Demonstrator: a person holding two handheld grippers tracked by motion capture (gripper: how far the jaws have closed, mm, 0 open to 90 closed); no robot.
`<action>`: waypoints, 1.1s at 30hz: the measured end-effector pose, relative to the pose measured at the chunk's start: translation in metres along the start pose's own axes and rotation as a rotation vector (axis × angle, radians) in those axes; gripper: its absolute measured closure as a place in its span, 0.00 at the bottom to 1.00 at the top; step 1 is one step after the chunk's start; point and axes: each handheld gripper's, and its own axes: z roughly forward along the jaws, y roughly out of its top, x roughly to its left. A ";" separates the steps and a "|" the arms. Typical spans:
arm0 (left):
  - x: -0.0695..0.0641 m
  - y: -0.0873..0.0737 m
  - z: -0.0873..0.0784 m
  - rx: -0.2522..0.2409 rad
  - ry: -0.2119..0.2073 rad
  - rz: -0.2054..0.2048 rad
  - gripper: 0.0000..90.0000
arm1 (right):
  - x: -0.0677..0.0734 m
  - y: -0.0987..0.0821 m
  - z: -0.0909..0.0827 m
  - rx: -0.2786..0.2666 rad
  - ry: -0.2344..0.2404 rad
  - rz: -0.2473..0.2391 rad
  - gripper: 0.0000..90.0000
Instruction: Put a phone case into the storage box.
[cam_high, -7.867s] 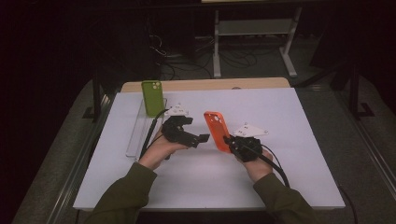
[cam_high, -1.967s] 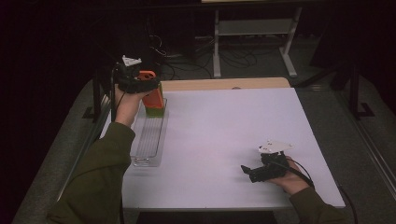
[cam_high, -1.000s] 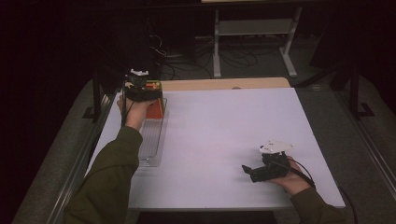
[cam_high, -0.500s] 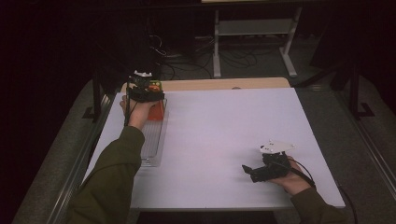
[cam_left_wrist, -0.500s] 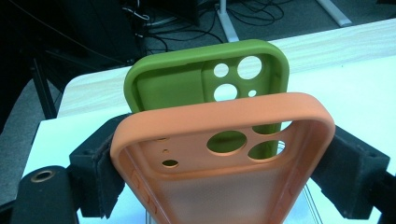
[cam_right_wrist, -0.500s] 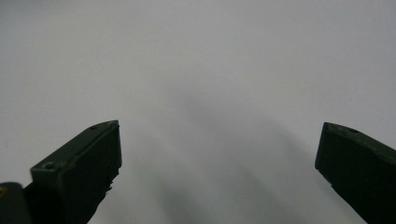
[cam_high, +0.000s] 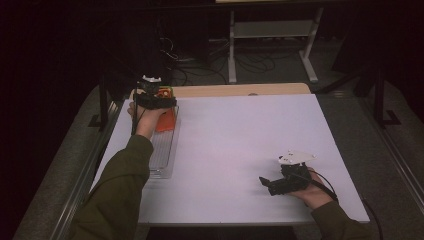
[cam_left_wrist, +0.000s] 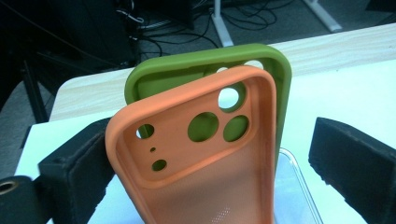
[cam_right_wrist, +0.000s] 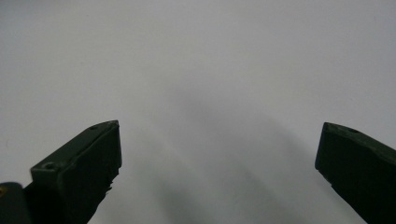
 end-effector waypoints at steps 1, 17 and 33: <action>0.001 0.000 0.000 -0.002 -0.003 0.000 0.02 | 0.000 0.000 0.000 -0.001 0.000 0.000 0.00; 0.013 0.011 -0.016 -0.032 -0.023 0.014 0.02 | 0.000 0.000 0.000 -0.002 0.001 0.002 0.00; 0.018 0.006 -0.037 -0.022 -0.130 0.060 0.02 | 0.000 0.001 0.000 -0.007 -0.003 0.004 0.00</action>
